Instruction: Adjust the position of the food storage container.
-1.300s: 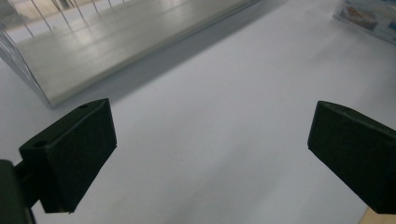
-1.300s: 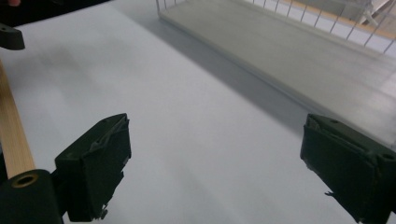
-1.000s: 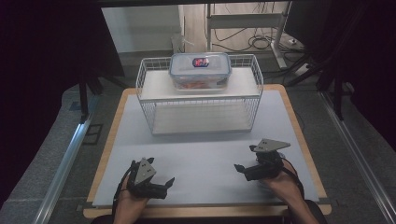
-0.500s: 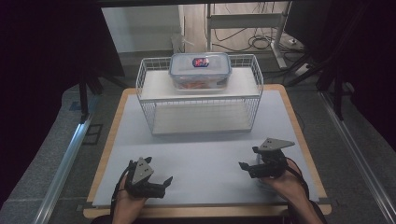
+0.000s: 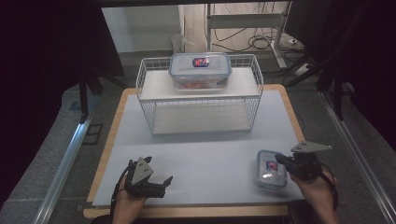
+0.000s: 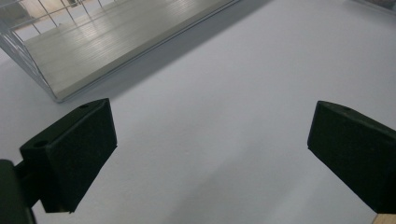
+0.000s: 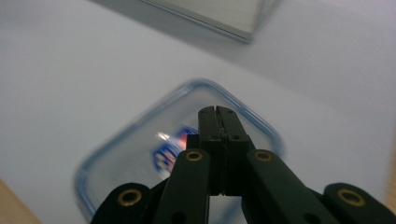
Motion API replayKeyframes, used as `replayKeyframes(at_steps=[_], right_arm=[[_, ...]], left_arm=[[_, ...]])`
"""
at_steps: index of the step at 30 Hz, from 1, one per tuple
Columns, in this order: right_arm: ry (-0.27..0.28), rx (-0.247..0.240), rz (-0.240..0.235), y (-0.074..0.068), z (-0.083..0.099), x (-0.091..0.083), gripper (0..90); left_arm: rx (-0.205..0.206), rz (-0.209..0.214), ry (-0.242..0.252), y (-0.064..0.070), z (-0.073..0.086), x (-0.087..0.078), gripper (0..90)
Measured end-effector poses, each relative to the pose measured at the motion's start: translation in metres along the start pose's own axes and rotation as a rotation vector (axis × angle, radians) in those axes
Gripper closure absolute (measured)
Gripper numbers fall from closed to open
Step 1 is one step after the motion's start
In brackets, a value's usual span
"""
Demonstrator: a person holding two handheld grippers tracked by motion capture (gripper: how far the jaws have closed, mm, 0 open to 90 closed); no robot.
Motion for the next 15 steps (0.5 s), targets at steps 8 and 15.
replayKeyframes(at_steps=[8,15], right_arm=[[-0.057,0.074,0.057,0.028,0.034,-0.013,89.5],[-0.121,0.078,0.038,0.027,0.049,-0.003,89.5]], left_arm=[[-0.003,0.002,0.002,0.001,-0.001,0.001,1.4],[-0.004,0.000,0.005,0.001,-0.001,0.001,1.4]])
Point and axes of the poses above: each handheld gripper's, and its own axes: x roughly forward along the jaws, z roughly out of its underside, y roughly to its right, the point moved 6 cm from there along x, roughly forward along the jaws, and after that the axes turned 9 degrees about x, right-handed, at the moved point
